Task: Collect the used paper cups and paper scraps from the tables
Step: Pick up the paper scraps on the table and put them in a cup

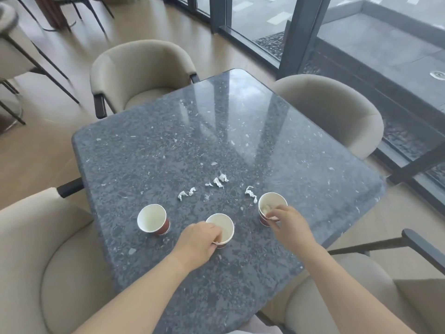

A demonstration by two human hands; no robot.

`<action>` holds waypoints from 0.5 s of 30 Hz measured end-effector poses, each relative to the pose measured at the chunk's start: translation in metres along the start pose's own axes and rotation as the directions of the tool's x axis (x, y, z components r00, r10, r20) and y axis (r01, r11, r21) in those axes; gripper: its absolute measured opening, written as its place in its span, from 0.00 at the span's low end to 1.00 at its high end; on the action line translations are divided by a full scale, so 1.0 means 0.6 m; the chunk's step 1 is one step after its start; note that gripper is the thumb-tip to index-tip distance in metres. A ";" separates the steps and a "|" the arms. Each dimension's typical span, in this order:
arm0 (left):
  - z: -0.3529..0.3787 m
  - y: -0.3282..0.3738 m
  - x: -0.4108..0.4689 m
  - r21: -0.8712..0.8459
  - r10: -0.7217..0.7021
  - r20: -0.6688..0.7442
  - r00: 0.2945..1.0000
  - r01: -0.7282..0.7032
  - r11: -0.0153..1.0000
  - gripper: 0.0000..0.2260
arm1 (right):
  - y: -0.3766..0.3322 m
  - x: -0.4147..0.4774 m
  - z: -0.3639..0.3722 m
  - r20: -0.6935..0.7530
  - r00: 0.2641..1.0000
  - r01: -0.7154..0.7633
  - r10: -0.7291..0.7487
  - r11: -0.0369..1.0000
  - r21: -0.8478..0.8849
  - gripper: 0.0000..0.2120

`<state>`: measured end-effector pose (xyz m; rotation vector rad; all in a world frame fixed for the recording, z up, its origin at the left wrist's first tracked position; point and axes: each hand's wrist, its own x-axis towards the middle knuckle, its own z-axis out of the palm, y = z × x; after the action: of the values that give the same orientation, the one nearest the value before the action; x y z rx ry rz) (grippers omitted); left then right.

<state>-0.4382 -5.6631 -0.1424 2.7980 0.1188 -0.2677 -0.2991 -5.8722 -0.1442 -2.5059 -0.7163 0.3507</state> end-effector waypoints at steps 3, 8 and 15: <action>-0.003 -0.014 -0.012 -0.007 -0.023 0.003 1.000 0.023 1.000 0.05 | -0.014 0.000 0.016 0.027 0.999 0.020 -0.020 1.000 0.006 0.05; -0.007 -0.038 -0.044 -0.026 -0.068 -0.013 0.998 0.068 0.997 0.06 | -0.056 -0.010 0.043 0.097 0.992 0.086 -0.082 0.996 -0.039 0.05; -0.001 -0.064 -0.093 -0.071 -0.131 -0.040 0.991 0.128 0.989 0.06 | -0.114 -0.037 0.087 0.231 0.962 0.156 -0.145 0.987 -0.031 0.06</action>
<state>-0.4973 -5.6293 -0.1429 2.7326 0.3149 -0.2273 -0.3659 -5.8136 -0.1493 -2.4616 -1.0104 0.5783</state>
